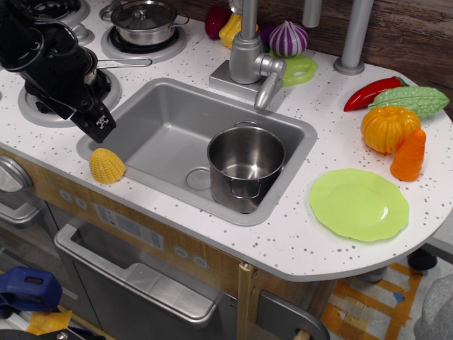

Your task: Put corn in pot which is in sink

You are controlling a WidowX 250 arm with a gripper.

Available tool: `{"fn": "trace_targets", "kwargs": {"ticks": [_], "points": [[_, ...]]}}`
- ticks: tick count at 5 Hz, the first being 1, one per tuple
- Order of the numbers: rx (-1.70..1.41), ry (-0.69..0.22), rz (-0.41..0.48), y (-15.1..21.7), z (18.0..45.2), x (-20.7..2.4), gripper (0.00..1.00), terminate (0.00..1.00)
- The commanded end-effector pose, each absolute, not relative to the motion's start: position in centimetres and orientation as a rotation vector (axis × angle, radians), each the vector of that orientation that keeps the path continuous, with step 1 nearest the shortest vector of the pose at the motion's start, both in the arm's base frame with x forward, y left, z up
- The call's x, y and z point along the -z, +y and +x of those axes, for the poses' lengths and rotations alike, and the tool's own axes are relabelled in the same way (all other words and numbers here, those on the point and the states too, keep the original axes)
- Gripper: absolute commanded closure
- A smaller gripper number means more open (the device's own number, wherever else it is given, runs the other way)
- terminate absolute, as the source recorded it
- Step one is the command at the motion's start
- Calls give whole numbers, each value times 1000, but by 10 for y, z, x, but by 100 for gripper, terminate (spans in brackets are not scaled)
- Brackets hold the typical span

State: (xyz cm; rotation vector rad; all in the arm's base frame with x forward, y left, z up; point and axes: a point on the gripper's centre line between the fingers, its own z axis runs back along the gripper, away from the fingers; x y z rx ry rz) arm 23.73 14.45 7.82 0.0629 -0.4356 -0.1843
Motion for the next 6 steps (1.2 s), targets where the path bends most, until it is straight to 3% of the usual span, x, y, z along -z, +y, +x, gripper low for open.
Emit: {"fn": "trace_targets", "kwargs": {"ticks": [1,3,6], "points": [[184,-436,63,145,237,-78,0,0],[179,-449,-31,150,256,-51,0,0],[144,-484,35,149,250,-28,0,0]]}}
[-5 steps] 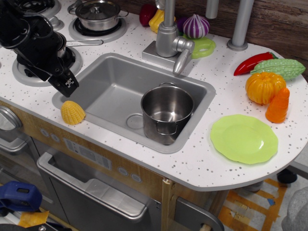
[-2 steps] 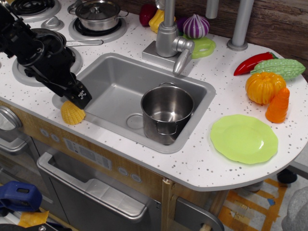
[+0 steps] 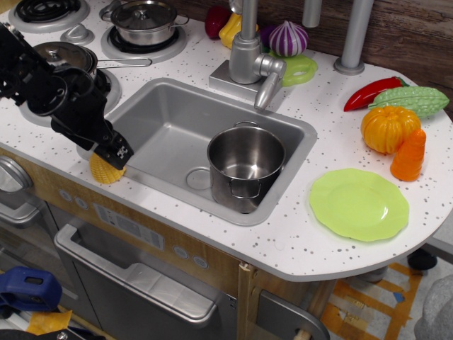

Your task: Put corn in pot which is in sink

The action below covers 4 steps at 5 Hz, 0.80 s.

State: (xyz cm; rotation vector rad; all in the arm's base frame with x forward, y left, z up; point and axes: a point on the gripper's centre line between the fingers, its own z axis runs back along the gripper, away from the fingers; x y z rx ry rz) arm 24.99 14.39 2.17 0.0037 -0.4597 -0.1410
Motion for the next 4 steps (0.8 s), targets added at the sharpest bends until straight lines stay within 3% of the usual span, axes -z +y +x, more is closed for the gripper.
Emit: {"fn": "trace_targets", "kwargs": {"ticks": [1,2,3,4], "points": [[126,-499,32,149,248,-23,0,0],[113,-504,15,148,249,-21,0,0],[91,-516,9,149,250,-17,100,0],[64,-535,16,147,251,-12,100,0]]}}
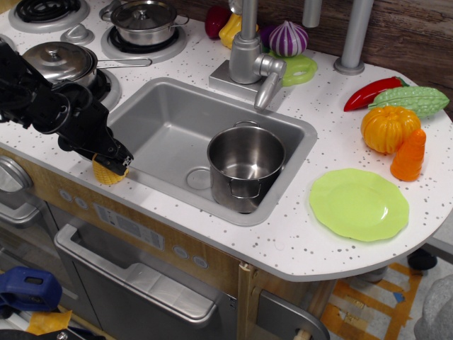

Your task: Put corn in pot which is in sink

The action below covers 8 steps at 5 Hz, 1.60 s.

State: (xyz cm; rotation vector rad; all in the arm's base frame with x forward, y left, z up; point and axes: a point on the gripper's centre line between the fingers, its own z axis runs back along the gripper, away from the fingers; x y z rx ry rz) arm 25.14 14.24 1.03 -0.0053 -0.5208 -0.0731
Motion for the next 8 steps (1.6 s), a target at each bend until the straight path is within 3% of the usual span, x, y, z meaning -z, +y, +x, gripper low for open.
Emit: {"fn": "trace_targets", "kwargs": {"ticks": [1,2,4,6,8], "points": [[68,-538,24,144,252,-16,100,0],[110,-568,88,137,255,-40,100,0],[123,-632,48,106,287,-65,100,0],[57,-727,-45,67,323,-71,100,0],[13,-786,-59,50,348,-63,100,0]]}}
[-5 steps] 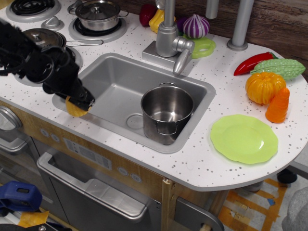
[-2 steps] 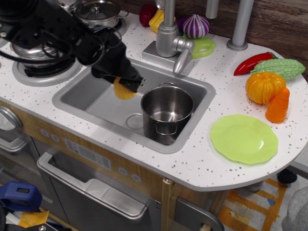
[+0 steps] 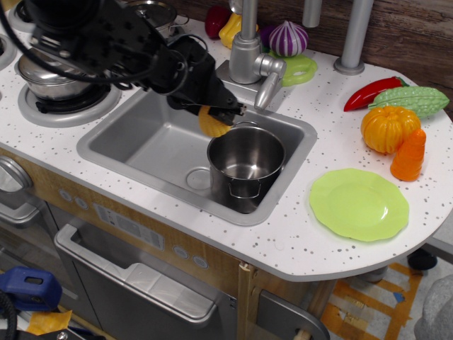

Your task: Put corn in pot which is in sink

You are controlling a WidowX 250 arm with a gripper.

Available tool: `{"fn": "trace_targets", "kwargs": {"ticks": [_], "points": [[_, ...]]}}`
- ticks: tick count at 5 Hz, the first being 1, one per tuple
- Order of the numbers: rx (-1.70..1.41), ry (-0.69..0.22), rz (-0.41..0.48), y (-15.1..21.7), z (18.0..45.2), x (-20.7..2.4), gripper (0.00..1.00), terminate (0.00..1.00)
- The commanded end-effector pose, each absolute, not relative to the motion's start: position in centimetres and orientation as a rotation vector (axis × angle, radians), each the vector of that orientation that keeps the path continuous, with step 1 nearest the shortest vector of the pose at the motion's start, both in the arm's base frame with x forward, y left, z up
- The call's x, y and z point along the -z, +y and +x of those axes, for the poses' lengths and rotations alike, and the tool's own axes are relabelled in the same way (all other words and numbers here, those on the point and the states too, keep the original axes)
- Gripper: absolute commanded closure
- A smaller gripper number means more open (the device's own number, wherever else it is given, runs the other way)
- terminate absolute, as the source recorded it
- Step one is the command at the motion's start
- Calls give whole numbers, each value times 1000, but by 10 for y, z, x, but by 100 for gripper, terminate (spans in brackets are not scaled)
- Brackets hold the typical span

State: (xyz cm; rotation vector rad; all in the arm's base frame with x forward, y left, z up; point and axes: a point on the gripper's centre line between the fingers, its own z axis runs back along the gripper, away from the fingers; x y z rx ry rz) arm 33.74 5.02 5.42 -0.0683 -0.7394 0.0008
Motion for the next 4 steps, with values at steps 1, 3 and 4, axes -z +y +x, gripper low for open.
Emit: {"fn": "trace_targets", "kwargs": {"ticks": [1,3,4], "points": [[-4,-784,-51,45,345,-60,0,0],[-4,-784,-51,45,345,-60,0,0],[-4,-784,-51,45,345,-60,0,100]]}}
